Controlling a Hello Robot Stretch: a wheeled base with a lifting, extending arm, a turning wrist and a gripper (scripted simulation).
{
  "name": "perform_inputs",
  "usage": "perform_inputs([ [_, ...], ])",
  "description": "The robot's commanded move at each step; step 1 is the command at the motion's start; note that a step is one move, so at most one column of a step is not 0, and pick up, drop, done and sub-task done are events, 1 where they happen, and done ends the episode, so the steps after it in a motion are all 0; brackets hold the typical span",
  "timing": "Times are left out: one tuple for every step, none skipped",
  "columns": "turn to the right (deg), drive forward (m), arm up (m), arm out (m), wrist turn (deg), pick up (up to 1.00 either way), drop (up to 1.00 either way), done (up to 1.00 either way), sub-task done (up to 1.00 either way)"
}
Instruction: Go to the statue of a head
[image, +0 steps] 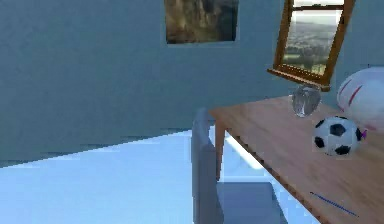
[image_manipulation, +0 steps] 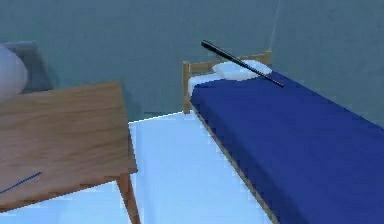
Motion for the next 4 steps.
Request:
perform_inputs([
  [45.0, 0.0, 0.0, 0.0, 0.0, 0.0, 0.0, 0.0, 0.0],
  [42.0, 0.0, 0.0, 0.0, 0.0, 0.0, 0.0, 0.0, 0.0],
  [0.0, 0.45, 0.0, 0.0, 0.0, 0.0, 0.0, 0.0, 0.0],
  [-12.0, 0.0, 0.0, 0.0, 0.0, 0.0, 0.0, 0.0, 0.0],
])
